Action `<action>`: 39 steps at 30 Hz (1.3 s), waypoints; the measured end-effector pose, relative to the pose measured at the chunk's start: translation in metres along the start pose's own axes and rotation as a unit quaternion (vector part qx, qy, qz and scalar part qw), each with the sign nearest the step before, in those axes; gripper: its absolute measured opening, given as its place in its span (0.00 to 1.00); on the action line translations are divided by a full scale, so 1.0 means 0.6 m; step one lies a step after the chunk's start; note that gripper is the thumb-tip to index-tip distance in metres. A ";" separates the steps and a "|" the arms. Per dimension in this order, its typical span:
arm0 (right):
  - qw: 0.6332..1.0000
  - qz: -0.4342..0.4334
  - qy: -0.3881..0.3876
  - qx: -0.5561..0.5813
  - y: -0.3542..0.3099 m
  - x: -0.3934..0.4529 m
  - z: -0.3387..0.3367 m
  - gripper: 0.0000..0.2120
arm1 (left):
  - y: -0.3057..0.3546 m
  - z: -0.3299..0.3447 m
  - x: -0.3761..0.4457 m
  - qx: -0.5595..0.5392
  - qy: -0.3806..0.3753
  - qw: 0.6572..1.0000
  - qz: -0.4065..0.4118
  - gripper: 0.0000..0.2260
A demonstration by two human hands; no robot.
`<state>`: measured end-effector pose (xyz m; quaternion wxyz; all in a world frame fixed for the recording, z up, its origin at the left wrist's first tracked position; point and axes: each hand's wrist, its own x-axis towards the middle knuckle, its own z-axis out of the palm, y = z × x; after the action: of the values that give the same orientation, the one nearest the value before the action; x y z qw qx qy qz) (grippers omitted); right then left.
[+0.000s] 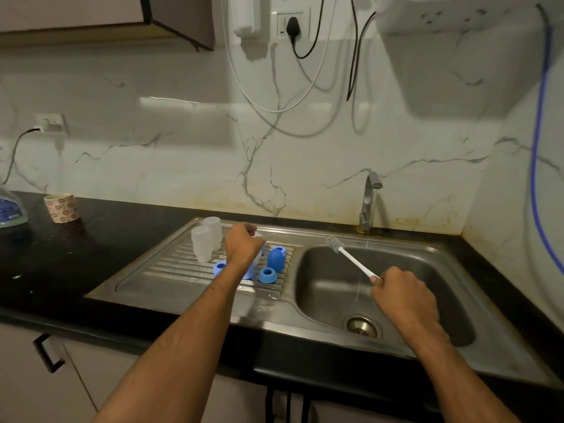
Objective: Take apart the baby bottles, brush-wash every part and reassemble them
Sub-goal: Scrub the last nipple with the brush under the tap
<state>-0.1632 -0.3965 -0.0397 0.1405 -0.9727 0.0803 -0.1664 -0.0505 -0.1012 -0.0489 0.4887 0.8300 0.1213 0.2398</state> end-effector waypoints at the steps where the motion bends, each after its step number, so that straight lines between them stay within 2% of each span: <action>1: 1.000 0.000 0.002 0.001 0.007 -0.001 -0.003 0.14 | 0.007 0.009 -0.006 -0.005 -0.004 1.000 0.003 0.18; 11: 0.998 0.048 0.024 -0.014 0.103 0.005 -0.034 0.15 | 0.064 0.143 -0.061 -0.018 -0.062 0.998 0.021 0.16; 15: 0.998 0.065 0.020 -0.011 0.144 0.015 -0.038 0.15 | 0.072 0.205 -0.079 -0.010 -0.111 0.994 0.017 0.15; 24: 0.996 0.091 -0.001 -0.025 0.193 0.054 -0.011 0.16 | 0.065 0.328 -0.100 0.080 -0.237 0.963 0.097 0.16; 31: 0.996 0.078 -0.027 -0.022 0.217 0.115 0.024 0.16 | 0.050 0.406 -0.081 0.176 -0.431 0.864 0.190 0.09; 35: 0.996 0.066 -0.059 -0.029 0.229 0.143 0.049 0.16 | 0.024 0.440 -0.081 0.197 -0.534 0.794 0.215 0.10; 39: 0.993 0.075 -0.086 -0.025 0.249 0.158 0.082 0.16 | 0.005 0.476 -0.099 0.218 -0.601 0.736 0.224 0.12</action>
<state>-0.0744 -0.5450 -0.1003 0.1348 -0.9778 0.1446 -0.0689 0.0460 -0.3439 -0.1792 0.1977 0.8884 -0.3380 -0.2396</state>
